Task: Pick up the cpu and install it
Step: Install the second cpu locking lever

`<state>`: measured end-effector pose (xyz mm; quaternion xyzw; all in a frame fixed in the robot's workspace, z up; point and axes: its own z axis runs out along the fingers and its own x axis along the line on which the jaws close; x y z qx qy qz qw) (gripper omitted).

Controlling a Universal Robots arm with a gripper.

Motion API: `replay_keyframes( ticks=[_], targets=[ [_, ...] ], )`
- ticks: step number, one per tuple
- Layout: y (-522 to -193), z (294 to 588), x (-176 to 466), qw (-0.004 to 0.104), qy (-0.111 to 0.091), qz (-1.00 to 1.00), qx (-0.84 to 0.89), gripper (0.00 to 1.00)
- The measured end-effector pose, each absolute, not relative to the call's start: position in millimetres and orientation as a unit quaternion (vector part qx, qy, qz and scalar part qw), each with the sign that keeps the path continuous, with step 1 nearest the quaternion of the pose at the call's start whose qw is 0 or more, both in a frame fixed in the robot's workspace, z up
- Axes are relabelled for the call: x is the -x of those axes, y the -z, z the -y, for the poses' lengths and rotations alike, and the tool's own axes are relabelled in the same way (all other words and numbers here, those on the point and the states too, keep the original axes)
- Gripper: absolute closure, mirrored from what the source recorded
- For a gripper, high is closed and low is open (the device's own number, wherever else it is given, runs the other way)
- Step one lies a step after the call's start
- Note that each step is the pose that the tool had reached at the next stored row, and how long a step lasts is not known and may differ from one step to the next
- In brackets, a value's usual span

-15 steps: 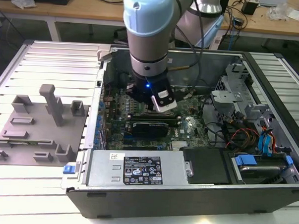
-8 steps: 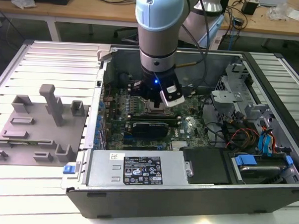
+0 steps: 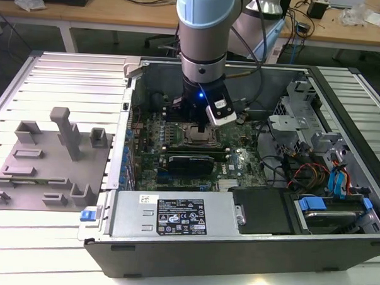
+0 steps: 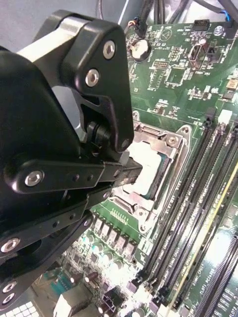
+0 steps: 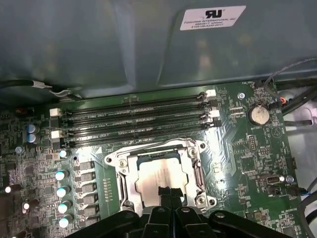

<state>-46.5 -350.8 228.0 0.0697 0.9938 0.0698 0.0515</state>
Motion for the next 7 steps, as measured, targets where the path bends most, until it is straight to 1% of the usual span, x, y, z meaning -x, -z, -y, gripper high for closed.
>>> replay_keyframes(
  ticks=[7],
  targets=[
    [-228.0, 350.3, 46.5, 0.052, -0.070, -0.994, -0.070, 0.89]
  ],
)
